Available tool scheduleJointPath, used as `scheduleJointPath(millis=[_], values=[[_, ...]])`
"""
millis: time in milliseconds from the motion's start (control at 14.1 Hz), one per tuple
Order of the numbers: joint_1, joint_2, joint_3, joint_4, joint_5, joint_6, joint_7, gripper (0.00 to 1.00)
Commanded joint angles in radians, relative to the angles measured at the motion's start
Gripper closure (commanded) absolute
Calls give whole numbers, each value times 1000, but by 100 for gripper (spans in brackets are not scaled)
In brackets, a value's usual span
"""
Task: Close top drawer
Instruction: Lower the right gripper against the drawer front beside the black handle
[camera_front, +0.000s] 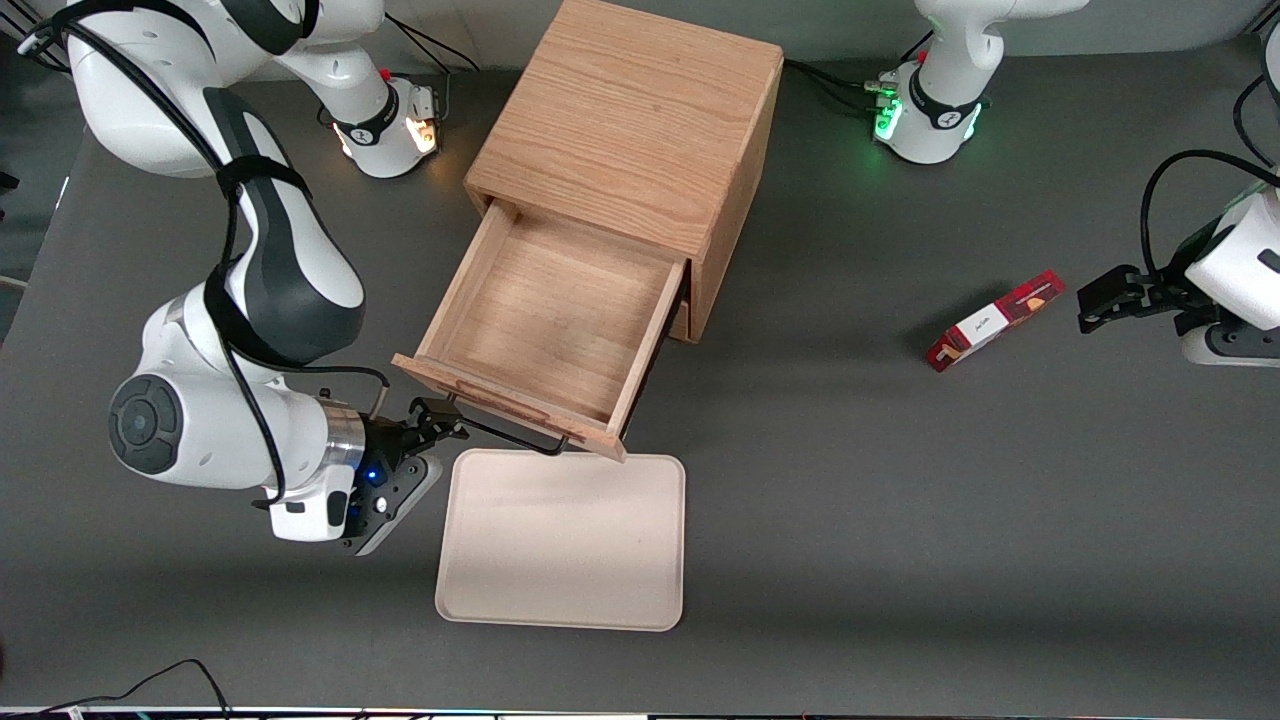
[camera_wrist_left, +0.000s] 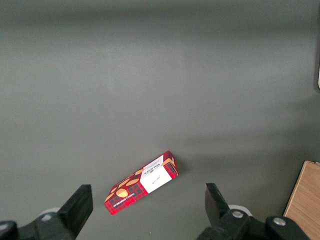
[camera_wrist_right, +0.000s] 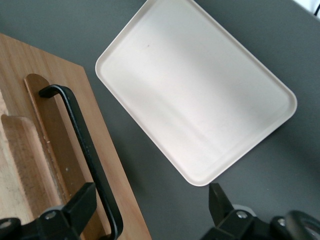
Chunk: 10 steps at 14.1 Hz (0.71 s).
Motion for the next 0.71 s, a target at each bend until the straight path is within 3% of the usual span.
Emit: scheduleJointPath(millis=[0, 639], values=[[-13, 25, 17, 17, 36, -22, -34, 0], [-12, 36, 24, -3, 63, -68, -34, 0]])
